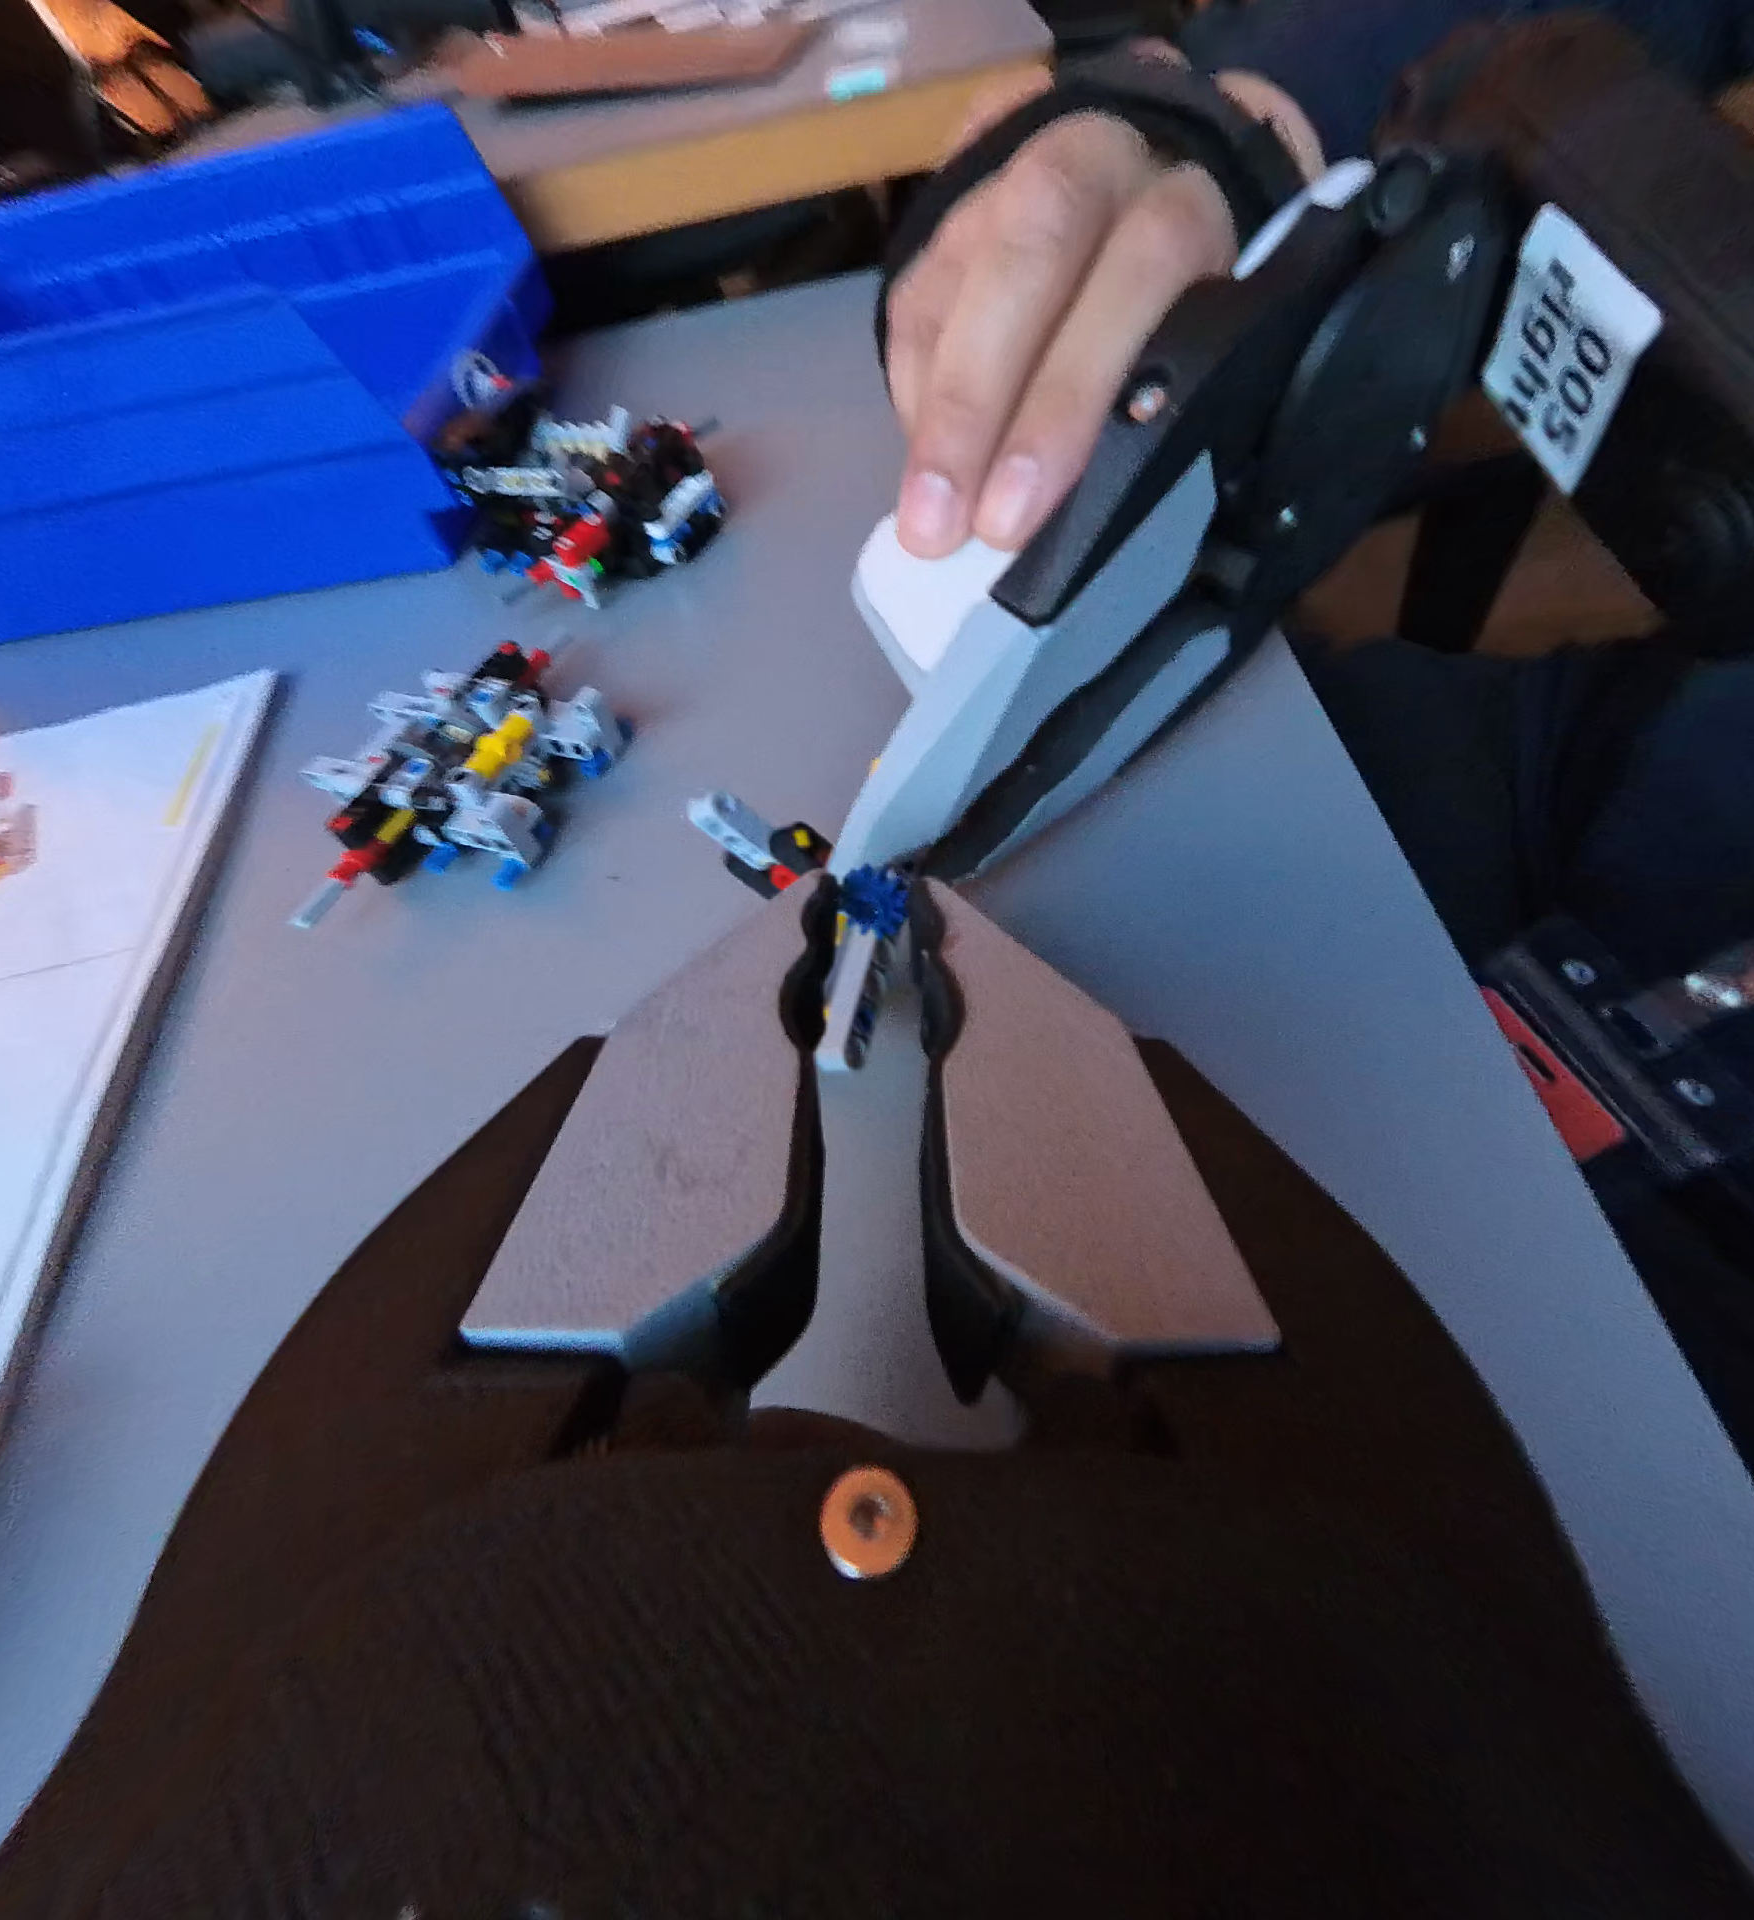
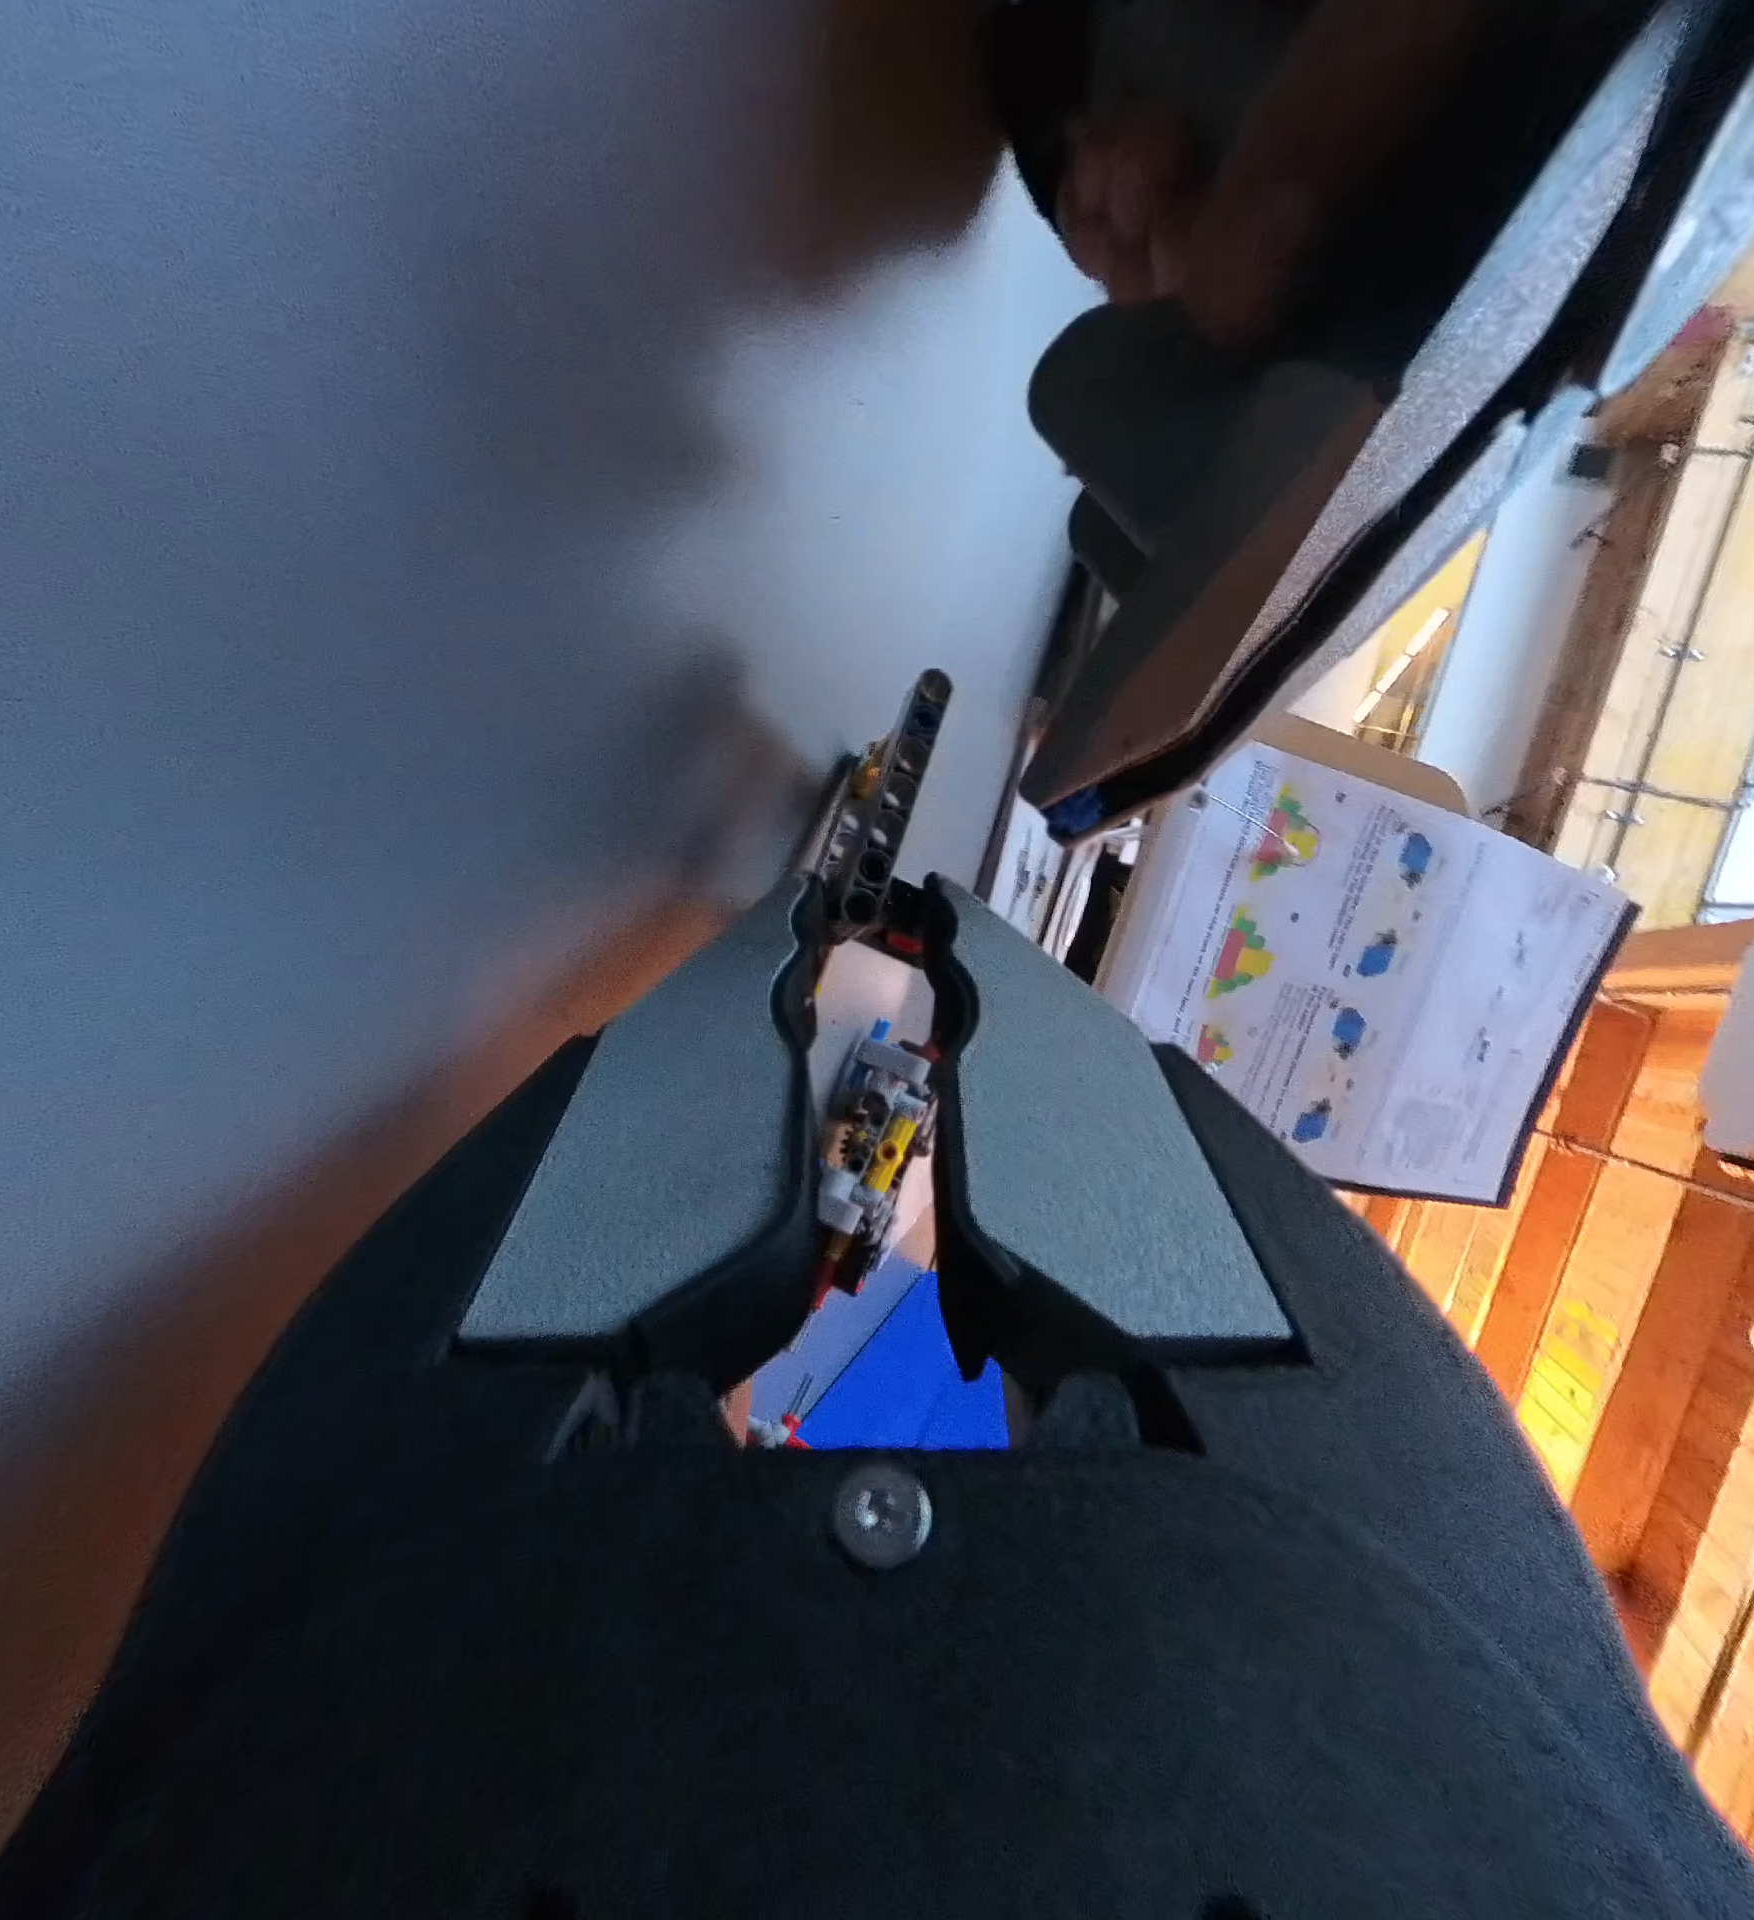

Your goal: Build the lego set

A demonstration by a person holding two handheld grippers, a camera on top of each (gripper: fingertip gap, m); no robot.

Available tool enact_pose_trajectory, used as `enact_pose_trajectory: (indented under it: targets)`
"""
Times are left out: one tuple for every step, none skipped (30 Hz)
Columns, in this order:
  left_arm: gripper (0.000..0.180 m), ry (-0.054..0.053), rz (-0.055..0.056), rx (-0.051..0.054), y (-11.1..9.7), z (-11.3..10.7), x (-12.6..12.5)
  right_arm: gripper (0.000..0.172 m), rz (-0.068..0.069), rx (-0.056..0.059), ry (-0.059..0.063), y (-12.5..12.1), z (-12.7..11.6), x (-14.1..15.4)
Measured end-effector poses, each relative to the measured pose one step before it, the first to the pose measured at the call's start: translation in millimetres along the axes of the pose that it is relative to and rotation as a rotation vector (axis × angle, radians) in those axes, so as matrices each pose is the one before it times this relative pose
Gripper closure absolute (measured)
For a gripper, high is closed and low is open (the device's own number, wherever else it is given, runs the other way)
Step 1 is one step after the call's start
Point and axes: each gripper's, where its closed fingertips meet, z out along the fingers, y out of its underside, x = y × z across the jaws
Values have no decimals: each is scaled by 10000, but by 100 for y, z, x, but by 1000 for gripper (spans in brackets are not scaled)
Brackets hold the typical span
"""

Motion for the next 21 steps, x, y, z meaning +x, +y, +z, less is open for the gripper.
enact_pose_trajectory:
  targets:
    - [170, 327, -13, -274, 327, 227, 580, 157, -118, 35, -232, 32, -211, -347]
    - [169, 78, 12, -273, 353, 181, 211, 154, -103, 59, -227, 16, -252, -344]
    - [169, -47, 8, -275, 383, 139, 10, 151, -92, 85, -199, -5, -303, -338]
    - [169, 31, -8, -296, 446, 137, 102, 151, -82, 108, -229, -48, -330, -418]
    - [169, 7, -55, -290, 438, 129, 0, 152, -52, 135, -203, -71, -353, -407]
    - [170, -8, -76, -217, 321, 127, -38, 151, -23, 132, -93, -57, -343, -279]
    - [169, -27, -57, -167, 222, 140, -63, 151, -9, 100, -87, 20, -302, -284]
    - [169, -40, -5, -141, 163, 135, -38, 150, 43, 32, -66, 118, -291, -234]
    - [169, -37, 26, -115, 119, 117, -14, 150, 157, 13, -17, 138, -327, -106]
    - [169, -67, 13, -82, 97, 74, -64, 150, 307, 61, -46, 91, -387, -59]
    - [169, -61, -8, -12, 20, 1, -66, 150, 454, 80, -40, 124, -425, 7]
    - [169, -48, -45, 61, -64, -80, -63, 150, 547, 83, 19, 216, -443, 154]
    - [169, -56, -94, 111, -105, -137, -113, 152, 609, 83, 50, 324, -400, 272]
    - [169, -64, -132, 135, -127, -185, -138, 154, 702, 52, 62, 443, -319, 382]
    - [169, -65, -132, 159, -155, -200, -146, 154, 805, 60, 24, 430, -261, 438]
    - [169, -102, -109, 182, -201, -215, -195, 154, 905, 205, -62, 160, -228, 449]
    - [169, -166, -83, 206, -230, -227, -266, 154, 1030, 354, -127, -207, -232, 480]
    - [169, -203, -56, 210, -246, -234, -281, 155, 1082, 440, -111, -558, -275, 608]
    - [170, -258, 3, 250, -322, -256, -293, 157, 1029, 502, -89, -804, -246, 666]
    - [170, -267, 118, 370, -510, -284, -210, 160, 998, 529, -153, -975, -177, 548]
    - [170, -277, 264, 488, -713, -300, -106, 164, 1065, 506, -370, -987, -19, 203]
